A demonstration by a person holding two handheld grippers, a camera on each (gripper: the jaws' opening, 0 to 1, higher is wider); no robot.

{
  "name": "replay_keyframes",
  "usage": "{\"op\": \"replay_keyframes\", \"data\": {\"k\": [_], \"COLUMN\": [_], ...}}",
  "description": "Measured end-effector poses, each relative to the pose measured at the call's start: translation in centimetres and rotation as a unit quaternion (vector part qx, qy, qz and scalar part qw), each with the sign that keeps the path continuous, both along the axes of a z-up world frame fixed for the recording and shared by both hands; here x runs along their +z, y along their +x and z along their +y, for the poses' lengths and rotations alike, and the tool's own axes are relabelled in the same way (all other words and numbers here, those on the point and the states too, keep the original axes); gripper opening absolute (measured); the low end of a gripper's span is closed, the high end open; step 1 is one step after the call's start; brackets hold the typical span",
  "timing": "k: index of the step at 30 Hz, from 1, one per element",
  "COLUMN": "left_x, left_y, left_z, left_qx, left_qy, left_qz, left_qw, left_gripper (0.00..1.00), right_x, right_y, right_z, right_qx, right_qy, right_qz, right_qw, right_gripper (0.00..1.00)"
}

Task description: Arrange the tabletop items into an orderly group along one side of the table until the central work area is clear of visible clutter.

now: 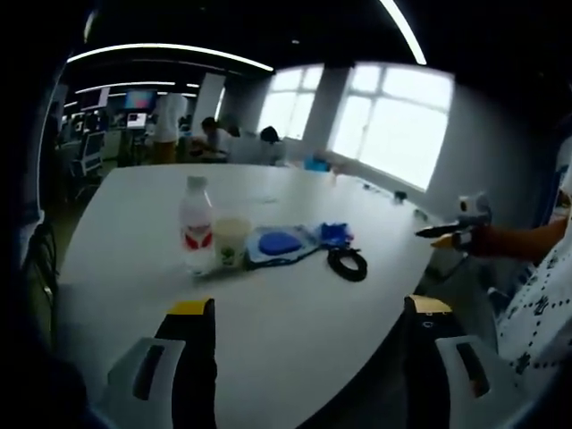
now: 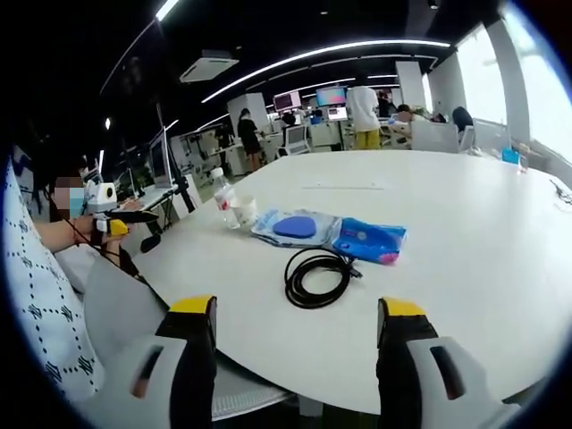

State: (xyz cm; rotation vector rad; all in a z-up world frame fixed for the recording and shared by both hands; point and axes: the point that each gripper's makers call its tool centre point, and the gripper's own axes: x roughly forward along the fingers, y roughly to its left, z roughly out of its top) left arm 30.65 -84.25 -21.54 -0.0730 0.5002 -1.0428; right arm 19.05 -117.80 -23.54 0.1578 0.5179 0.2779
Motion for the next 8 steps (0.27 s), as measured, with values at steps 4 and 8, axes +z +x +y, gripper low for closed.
{"op": "replay_keyframes", "data": {"k": [4,8], "left_x": [-0.06,-0.08], "left_y": [-0.05,-0.06], "left_z": [-0.03,-0.01], "left_qx": [-0.001,-0.001], "left_qy": [-0.001,-0.001], "left_qz": [0.001,0.001], "left_qw": [1.0,1.0], "left_gripper": [0.83,0.83], "right_x": [0.01,0.04], "right_y": [-0.03,0.05], "right_z": [0.06,0.1], "right_qx": [0.0,0.0], "right_qy": [-0.001,-0.002], "right_qz": [0.0,-0.002], "right_qw": [1.0,1.0], "right_gripper": [0.72,0.72]}}
